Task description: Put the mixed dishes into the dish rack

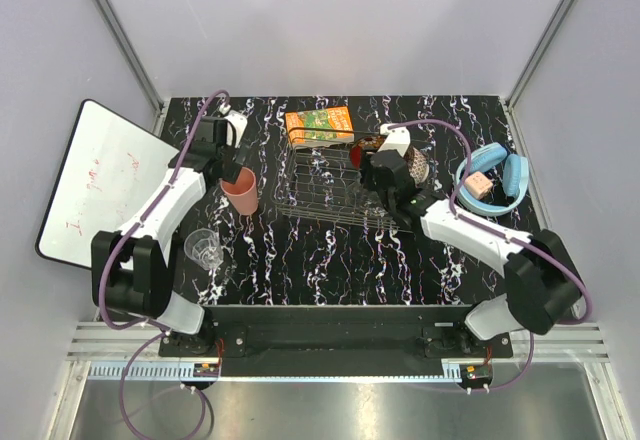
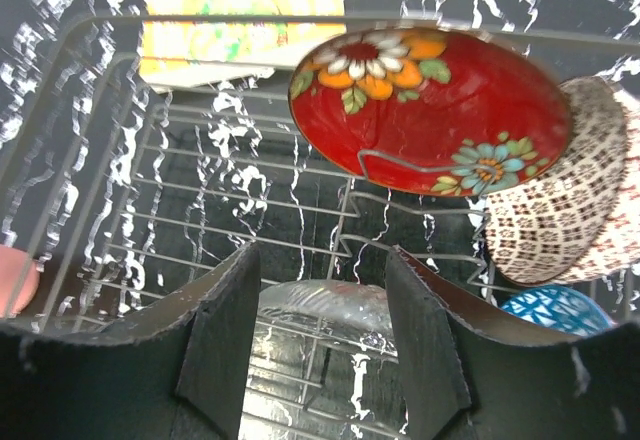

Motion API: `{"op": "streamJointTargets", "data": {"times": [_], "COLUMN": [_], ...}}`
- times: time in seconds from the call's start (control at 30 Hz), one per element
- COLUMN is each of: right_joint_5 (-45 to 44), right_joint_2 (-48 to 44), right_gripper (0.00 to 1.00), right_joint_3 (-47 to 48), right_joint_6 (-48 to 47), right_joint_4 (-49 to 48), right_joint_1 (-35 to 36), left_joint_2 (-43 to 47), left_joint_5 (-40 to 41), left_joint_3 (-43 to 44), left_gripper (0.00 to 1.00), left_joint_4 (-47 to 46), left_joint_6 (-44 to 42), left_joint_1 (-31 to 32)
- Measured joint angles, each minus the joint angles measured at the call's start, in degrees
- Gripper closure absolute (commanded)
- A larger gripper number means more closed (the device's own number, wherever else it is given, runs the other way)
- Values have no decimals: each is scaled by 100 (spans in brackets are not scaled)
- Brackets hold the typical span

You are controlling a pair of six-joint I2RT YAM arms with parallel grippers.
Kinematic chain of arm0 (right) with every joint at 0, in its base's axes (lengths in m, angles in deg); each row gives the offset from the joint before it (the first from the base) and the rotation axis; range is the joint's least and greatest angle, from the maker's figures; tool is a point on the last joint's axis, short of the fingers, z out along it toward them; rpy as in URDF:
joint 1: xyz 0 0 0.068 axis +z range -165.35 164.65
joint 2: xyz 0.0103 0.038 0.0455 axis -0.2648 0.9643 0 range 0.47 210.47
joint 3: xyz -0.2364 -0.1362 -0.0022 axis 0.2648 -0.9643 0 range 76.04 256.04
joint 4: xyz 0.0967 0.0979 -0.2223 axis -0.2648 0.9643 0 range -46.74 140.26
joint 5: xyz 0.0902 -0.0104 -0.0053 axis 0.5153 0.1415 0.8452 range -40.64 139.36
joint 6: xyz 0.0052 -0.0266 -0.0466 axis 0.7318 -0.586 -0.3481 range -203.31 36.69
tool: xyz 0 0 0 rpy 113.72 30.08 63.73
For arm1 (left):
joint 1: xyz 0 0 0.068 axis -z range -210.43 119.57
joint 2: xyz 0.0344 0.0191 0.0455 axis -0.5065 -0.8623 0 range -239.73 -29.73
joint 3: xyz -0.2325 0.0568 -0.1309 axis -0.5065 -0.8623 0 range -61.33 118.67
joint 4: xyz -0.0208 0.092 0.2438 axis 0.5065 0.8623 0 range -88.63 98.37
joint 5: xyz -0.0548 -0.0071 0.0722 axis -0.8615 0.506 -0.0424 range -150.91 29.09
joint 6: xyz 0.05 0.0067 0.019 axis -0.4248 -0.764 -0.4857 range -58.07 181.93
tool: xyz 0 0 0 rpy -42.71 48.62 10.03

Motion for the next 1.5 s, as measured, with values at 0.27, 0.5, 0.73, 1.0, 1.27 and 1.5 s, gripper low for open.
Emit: {"op": "streamJointTargets", "data": {"times": [0.27, 0.5, 0.73, 1.0, 1.27, 1.5], "right_joint_5": [138, 433, 450, 310, 258, 260], "right_joint_2": [291, -205, -715, -758, -1215, -1799], "right_gripper": [47, 48, 36, 35, 35, 35], "right_joint_3": [13, -297, -490, -439, -376, -328], "right_joint_6": [2, 162, 258, 238, 234, 229], "right_joint_4": [-157, 107, 446, 525, 529, 535], "right_joint_1": [-31, -31, -31, -31, -31, -31], "left_joint_2": [-136, -151, -271, -581, -693, -699], "left_joint_5": [-37, -57, -55, -55, -52, -61], "left_joint_3": [0, 0, -13, -13, -13, -13], "left_gripper": [20, 20, 21, 25, 31, 37], "left_joint_4": [-57, -122, -192, -214, -229, -236], "left_joint_6": [-11, -26, -42, -50, -83, -66], "left_joint_1": [-59, -127, -173, -195, -328, -361]}}
